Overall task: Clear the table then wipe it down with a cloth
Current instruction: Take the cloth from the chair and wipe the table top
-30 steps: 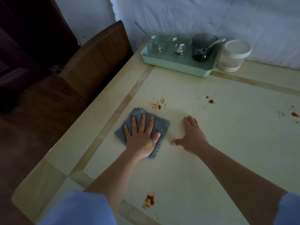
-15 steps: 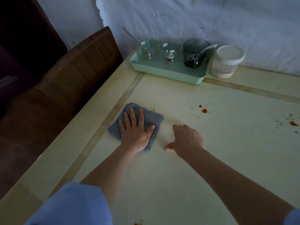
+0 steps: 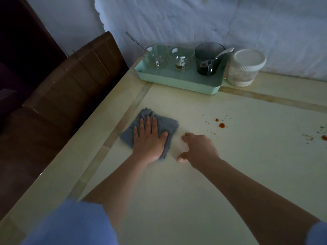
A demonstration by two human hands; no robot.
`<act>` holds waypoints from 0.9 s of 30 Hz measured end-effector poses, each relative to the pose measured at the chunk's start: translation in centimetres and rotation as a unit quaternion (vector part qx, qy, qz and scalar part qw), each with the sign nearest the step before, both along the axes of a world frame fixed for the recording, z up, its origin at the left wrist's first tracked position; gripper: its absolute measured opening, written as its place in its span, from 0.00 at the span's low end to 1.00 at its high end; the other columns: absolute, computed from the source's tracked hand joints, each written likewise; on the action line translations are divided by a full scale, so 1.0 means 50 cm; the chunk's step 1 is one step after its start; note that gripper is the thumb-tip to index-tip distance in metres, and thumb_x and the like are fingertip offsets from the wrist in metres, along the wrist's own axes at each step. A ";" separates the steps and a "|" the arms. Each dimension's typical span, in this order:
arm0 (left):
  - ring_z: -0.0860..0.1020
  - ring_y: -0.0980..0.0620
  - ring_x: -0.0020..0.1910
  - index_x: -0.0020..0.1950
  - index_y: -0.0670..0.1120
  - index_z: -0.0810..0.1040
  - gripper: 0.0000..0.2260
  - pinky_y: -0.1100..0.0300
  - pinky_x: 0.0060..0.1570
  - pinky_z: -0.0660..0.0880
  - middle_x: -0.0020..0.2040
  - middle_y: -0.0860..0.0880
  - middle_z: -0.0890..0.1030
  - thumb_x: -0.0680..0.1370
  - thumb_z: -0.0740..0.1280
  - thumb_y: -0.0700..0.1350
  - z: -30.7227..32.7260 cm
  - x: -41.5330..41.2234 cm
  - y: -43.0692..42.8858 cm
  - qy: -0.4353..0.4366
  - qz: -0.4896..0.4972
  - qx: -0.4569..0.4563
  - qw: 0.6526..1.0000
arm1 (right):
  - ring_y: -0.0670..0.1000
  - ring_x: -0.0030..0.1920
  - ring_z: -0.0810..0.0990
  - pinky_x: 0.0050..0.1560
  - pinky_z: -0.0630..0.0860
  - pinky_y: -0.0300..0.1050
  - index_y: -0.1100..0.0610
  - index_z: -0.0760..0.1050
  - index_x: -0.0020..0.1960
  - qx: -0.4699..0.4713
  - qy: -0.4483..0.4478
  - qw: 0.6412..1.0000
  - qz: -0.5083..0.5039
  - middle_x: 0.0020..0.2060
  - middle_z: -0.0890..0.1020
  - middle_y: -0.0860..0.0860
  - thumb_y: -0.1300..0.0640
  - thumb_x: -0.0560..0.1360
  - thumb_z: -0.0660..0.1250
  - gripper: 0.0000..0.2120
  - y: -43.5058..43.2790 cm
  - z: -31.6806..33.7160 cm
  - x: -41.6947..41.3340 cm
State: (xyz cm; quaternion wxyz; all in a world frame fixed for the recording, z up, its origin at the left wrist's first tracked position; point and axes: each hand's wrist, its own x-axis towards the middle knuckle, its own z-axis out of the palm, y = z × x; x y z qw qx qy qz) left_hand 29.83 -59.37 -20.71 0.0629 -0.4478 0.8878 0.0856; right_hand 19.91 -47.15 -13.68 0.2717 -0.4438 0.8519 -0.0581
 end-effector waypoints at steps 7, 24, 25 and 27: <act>0.39 0.45 0.77 0.77 0.45 0.38 0.31 0.46 0.74 0.37 0.78 0.45 0.40 0.80 0.43 0.60 0.002 -0.013 -0.014 -0.009 0.000 0.004 1.000 | 0.56 0.62 0.76 0.58 0.74 0.45 0.53 0.73 0.65 0.028 0.011 0.999 -0.029 0.60 0.79 0.55 0.49 0.69 0.73 0.26 -0.020 -0.002 -0.002; 0.37 0.44 0.77 0.76 0.45 0.36 0.31 0.45 0.74 0.35 0.78 0.45 0.38 0.80 0.42 0.60 0.003 -0.099 -0.019 -0.003 0.057 0.041 0.998 | 0.54 0.66 0.72 0.64 0.69 0.45 0.53 0.70 0.68 -0.004 0.020 0.998 0.064 0.66 0.74 0.51 0.46 0.72 0.69 0.27 -0.001 -0.016 -0.025; 0.37 0.44 0.77 0.76 0.45 0.36 0.31 0.45 0.74 0.35 0.78 0.45 0.38 0.80 0.42 0.60 0.002 -0.100 -0.003 -0.004 0.052 0.041 0.998 | 0.53 0.69 0.69 0.68 0.65 0.45 0.53 0.67 0.71 -0.018 -0.004 0.997 0.069 0.70 0.71 0.50 0.49 0.73 0.68 0.27 0.014 -0.018 -0.034; 0.37 0.45 0.77 0.76 0.45 0.36 0.31 0.46 0.73 0.35 0.78 0.45 0.38 0.80 0.42 0.59 -0.001 -0.101 0.029 0.001 0.035 0.038 0.999 | 0.51 0.72 0.64 0.72 0.60 0.43 0.52 0.65 0.72 -0.054 -0.041 0.996 0.055 0.74 0.64 0.48 0.55 0.75 0.66 0.27 0.051 -0.018 -0.063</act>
